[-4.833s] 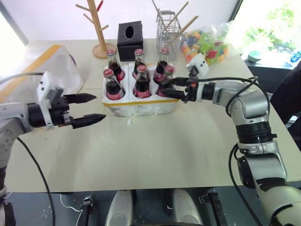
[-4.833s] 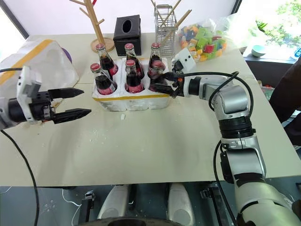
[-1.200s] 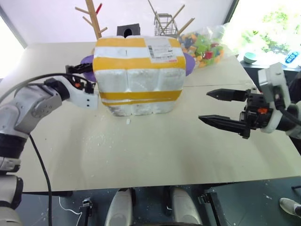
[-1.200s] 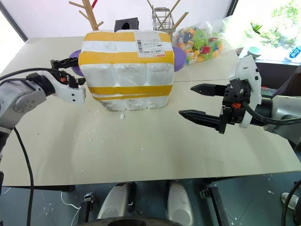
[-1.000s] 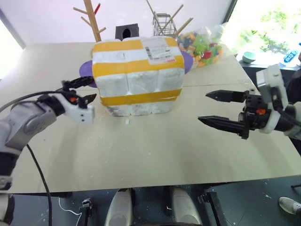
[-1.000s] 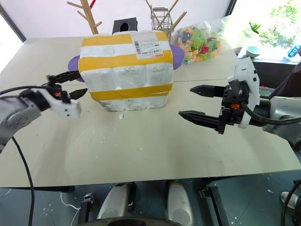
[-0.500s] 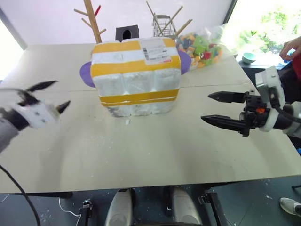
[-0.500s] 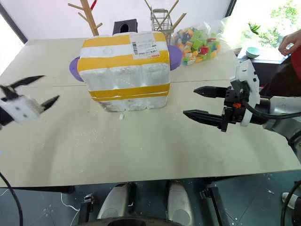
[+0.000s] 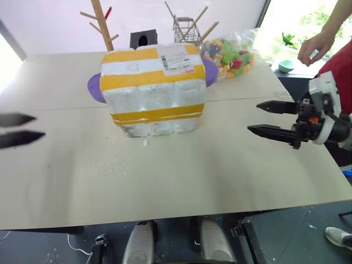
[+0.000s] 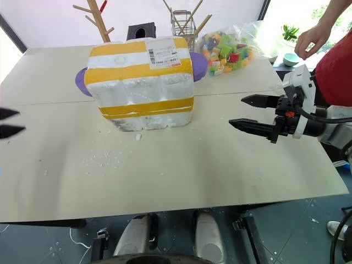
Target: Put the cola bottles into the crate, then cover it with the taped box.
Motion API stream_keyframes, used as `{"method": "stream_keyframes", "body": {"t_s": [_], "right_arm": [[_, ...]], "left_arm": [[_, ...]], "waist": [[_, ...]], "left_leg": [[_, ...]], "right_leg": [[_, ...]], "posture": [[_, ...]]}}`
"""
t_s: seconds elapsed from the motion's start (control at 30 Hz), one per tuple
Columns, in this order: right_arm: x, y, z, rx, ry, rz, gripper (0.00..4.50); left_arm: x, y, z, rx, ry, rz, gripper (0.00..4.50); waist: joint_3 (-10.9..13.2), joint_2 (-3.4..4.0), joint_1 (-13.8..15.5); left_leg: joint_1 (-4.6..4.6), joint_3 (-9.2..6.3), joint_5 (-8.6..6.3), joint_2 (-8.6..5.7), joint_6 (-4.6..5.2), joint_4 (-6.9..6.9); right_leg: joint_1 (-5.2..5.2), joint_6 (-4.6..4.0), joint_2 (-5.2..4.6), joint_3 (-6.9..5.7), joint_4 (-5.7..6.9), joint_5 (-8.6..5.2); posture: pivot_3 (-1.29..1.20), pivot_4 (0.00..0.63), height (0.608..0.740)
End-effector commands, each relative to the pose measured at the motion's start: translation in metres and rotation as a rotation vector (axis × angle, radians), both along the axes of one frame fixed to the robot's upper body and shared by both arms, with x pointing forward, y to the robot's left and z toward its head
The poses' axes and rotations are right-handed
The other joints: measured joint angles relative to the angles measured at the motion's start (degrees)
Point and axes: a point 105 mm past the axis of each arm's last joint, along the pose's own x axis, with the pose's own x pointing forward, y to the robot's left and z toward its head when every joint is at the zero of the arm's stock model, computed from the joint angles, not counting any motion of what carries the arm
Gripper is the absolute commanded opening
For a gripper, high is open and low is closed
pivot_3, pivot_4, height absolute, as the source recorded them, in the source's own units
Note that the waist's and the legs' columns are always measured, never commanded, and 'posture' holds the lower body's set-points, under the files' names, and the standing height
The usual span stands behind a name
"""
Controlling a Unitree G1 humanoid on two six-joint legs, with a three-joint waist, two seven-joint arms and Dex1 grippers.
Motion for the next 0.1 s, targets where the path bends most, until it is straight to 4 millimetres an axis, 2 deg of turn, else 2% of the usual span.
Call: {"method": "stream_keyframes", "body": {"t_s": [0.03, 0.1], "right_arm": [[0.0009, -0.0033, 0.0155, -0.018, -0.057, 0.006, 4.50], [0.0019, -0.0041, 0.0174, -0.018, -0.061, 0.009, 4.50]], "left_arm": [[-0.0009, -0.0051, 0.0262, -0.014, -0.064, -0.024, 3.63], [0.0016, -0.0059, 0.0292, 0.005, -0.082, -0.026, 3.63]], "waist": [[0.0, 0.02, -0.2], [0.0, 0.04, -0.2]], "left_leg": [[0.00, 0.05, 0.00, -0.02, 0.00, -0.02], [0.00, 0.12, -0.01, -0.04, 0.01, -0.09]], "right_leg": [[-0.01, -0.04, -0.04, 0.03, -0.01, 0.02], [-0.04, -0.12, -0.05, 0.08, -0.01, 0.08]], "posture": [[0.00, 0.150, 0.740], [0.00, 0.150, 0.740]]}}
